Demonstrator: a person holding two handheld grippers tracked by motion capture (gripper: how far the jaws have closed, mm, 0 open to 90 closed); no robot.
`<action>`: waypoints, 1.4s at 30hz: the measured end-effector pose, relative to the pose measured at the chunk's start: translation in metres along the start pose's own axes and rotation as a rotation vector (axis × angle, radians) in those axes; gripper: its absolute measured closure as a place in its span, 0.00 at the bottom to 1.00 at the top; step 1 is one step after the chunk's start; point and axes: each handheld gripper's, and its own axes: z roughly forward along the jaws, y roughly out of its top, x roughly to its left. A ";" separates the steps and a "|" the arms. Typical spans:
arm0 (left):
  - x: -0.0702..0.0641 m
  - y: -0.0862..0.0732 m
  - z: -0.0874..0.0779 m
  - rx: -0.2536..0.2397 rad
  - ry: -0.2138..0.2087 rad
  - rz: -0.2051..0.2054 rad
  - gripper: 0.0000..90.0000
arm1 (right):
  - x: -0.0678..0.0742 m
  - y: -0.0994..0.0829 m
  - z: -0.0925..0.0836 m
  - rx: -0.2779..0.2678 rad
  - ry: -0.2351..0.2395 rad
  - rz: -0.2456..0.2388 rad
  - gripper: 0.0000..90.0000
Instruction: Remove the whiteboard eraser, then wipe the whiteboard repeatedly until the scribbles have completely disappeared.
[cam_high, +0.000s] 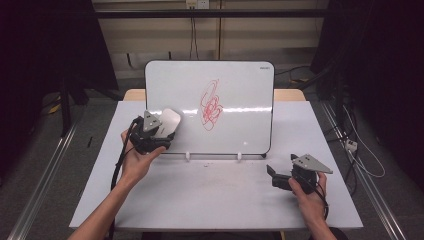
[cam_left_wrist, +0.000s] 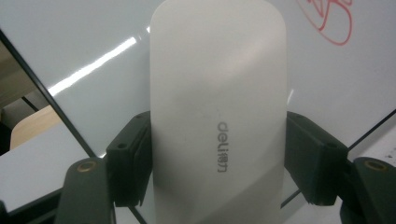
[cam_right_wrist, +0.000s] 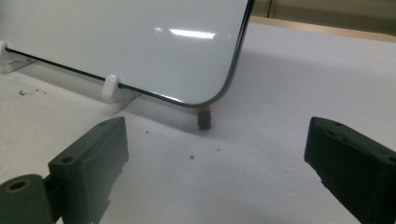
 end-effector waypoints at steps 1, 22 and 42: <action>0.001 0.000 -0.002 -0.006 0.002 0.005 0.35 | 0.000 0.000 0.000 0.001 -0.001 0.002 0.07; 0.009 -0.001 -0.037 -0.139 -0.014 -0.093 0.34 | 0.000 0.000 0.002 0.004 0.000 0.006 0.07; -0.010 0.013 -0.043 -0.168 -0.069 -0.045 0.34 | 0.000 0.000 0.001 -0.001 -0.002 0.011 0.07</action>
